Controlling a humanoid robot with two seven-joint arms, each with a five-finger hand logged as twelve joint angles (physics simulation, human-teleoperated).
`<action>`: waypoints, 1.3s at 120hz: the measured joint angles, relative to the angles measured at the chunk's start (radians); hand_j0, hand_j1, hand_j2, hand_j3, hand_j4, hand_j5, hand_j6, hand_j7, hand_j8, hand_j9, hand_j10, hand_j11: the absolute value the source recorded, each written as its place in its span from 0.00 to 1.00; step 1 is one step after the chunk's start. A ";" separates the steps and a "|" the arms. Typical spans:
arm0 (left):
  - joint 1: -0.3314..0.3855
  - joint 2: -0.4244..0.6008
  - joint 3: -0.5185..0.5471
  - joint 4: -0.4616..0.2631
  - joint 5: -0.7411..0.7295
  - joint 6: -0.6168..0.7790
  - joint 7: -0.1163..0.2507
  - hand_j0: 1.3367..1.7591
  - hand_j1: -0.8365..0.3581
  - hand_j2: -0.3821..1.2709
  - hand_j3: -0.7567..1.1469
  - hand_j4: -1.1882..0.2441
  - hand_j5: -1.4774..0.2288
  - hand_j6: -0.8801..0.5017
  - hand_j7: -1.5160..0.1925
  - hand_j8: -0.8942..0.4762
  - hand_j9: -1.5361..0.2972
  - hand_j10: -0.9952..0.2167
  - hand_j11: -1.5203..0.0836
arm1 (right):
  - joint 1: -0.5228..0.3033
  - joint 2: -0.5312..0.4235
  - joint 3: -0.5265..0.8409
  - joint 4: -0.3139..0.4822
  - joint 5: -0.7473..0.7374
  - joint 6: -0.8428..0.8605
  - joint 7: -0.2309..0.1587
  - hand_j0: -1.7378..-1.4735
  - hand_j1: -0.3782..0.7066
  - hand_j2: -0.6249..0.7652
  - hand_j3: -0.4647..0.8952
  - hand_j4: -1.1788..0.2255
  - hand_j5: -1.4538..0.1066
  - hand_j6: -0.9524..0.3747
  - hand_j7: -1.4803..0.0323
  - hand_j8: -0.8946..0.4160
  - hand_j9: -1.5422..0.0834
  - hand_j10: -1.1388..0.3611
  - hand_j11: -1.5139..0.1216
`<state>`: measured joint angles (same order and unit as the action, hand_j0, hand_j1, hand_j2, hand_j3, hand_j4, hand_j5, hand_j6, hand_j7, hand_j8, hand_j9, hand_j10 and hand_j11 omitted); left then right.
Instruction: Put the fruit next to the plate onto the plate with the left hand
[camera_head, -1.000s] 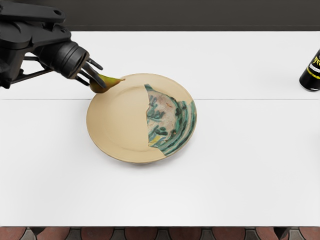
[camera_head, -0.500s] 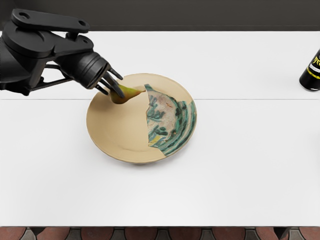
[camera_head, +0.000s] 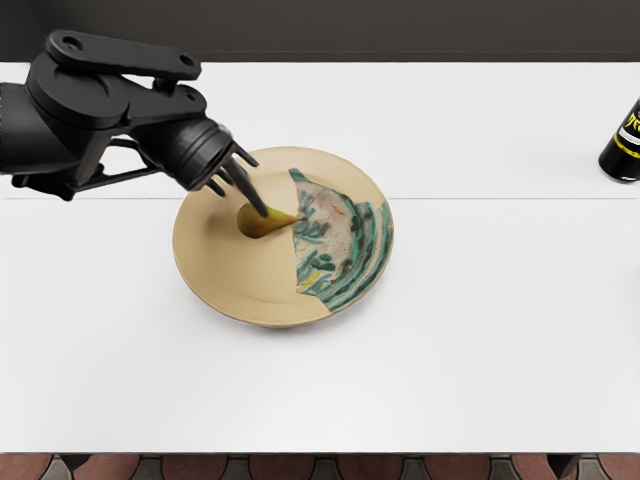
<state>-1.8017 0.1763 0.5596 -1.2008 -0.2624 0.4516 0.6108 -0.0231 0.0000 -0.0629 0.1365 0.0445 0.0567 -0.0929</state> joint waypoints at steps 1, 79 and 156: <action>0.000 -0.001 0.000 0.000 0.000 0.000 0.000 0.75 0.66 0.43 0.40 0.59 0.59 0.46 0.61 0.49 0.59 0.54 0.66 | 0.000 0.000 0.000 0.000 0.000 0.000 0.000 0.30 0.05 0.45 0.34 0.82 0.91 0.70 0.96 0.66 0.93 0.74 0.91; 0.005 0.400 -0.129 -0.029 -0.064 -0.528 0.000 0.76 0.98 0.24 0.40 0.82 0.85 0.63 0.88 0.65 0.83 0.81 0.94 | 0.000 0.000 0.000 0.000 0.000 0.000 0.000 0.30 0.05 0.45 0.34 0.82 0.91 0.70 0.96 0.66 0.93 0.74 0.91; 0.283 0.709 -0.358 -0.180 -0.123 -0.918 0.000 0.76 0.99 0.23 0.40 0.83 0.87 0.64 0.89 0.65 0.84 0.82 0.95 | 0.000 0.000 0.000 0.000 0.000 0.000 0.000 0.30 0.05 0.45 0.34 0.82 0.91 0.70 0.96 0.66 0.93 0.74 0.91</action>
<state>-1.5191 0.8856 0.2013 -1.3805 -0.3849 -0.4663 0.6109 -0.0233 0.0000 -0.0629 0.1365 0.0445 0.0565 -0.0930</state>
